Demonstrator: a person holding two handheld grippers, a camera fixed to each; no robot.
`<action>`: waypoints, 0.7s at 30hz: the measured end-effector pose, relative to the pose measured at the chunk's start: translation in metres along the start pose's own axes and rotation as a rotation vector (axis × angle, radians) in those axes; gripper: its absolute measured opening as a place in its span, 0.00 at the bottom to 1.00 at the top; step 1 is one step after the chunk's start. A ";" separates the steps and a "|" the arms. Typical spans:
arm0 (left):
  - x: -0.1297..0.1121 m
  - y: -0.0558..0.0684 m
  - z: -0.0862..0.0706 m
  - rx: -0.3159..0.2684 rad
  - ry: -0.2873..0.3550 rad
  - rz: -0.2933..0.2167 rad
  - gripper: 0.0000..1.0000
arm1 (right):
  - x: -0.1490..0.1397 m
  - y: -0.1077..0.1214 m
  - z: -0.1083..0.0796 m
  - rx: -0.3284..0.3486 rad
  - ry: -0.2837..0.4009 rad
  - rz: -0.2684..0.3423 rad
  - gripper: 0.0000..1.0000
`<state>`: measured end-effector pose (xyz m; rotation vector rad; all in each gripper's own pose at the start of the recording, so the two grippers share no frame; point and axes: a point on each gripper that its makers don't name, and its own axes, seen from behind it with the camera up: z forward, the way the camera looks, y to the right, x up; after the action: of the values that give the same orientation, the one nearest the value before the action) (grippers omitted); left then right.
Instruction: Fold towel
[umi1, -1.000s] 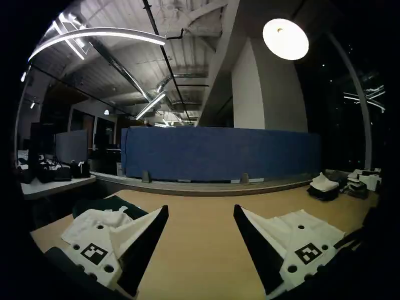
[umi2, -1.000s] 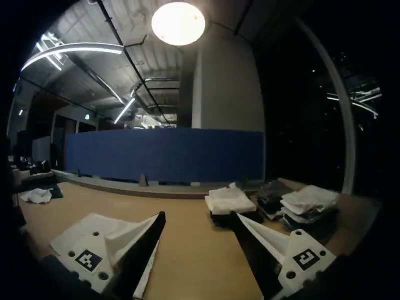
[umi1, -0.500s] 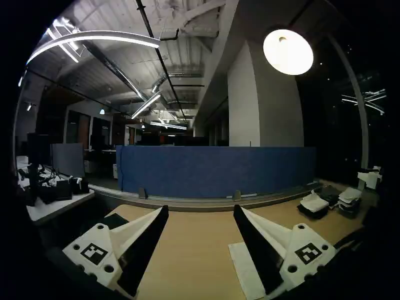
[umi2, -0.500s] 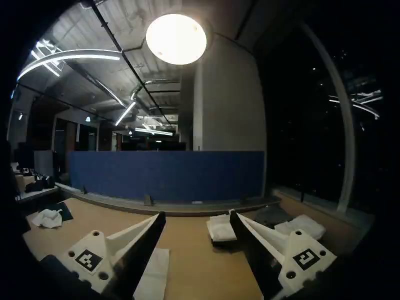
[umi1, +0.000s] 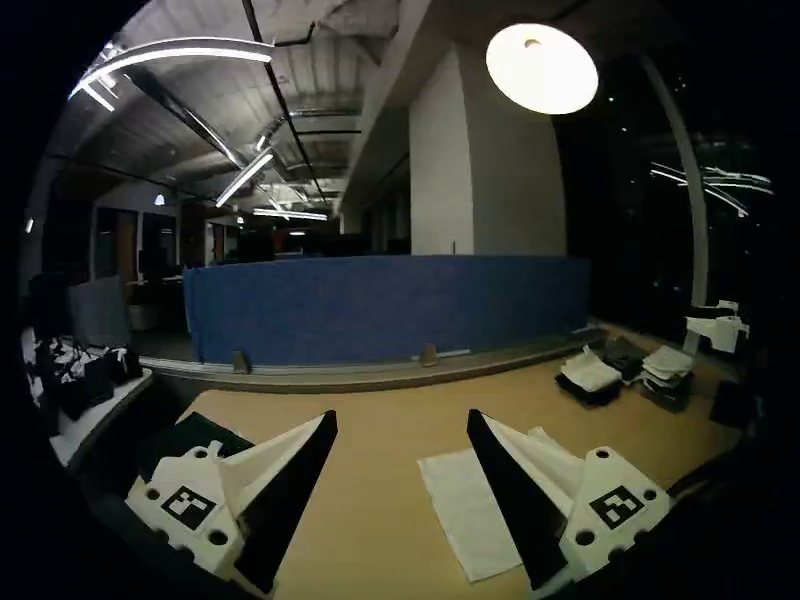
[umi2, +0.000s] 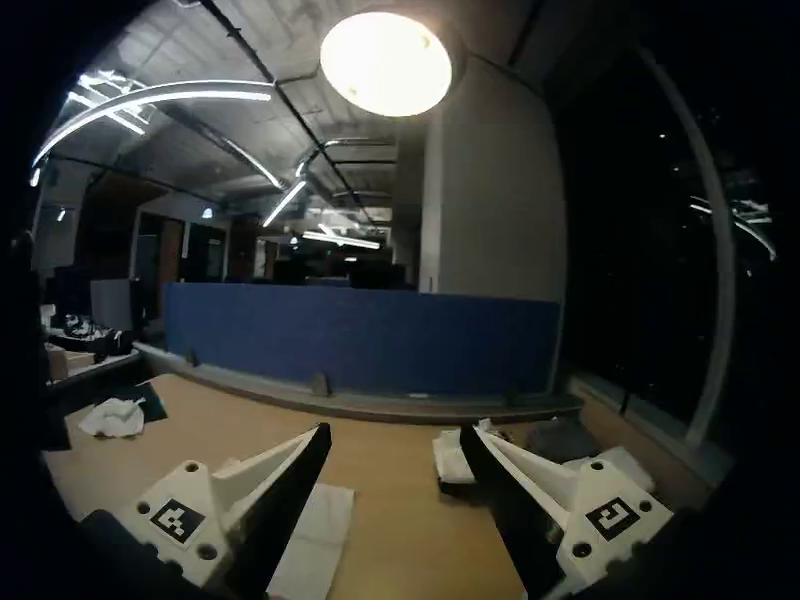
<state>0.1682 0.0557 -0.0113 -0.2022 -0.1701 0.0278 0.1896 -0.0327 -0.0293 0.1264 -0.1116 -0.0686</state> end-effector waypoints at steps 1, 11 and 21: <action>-0.003 0.006 0.000 -0.029 -0.022 0.009 0.97 | -0.003 -0.006 0.000 0.031 -0.025 -0.006 1.00; -0.037 0.058 -0.006 -0.278 -0.211 0.118 0.97 | -0.036 -0.054 -0.014 0.295 -0.273 -0.054 1.00; -0.050 0.069 -0.005 -0.298 -0.232 0.140 0.97 | -0.050 -0.061 -0.011 0.324 -0.307 -0.076 1.00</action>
<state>0.1186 0.1202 -0.0379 -0.5090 -0.3922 0.1658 0.1376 -0.0885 -0.0532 0.4436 -0.4246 -0.1460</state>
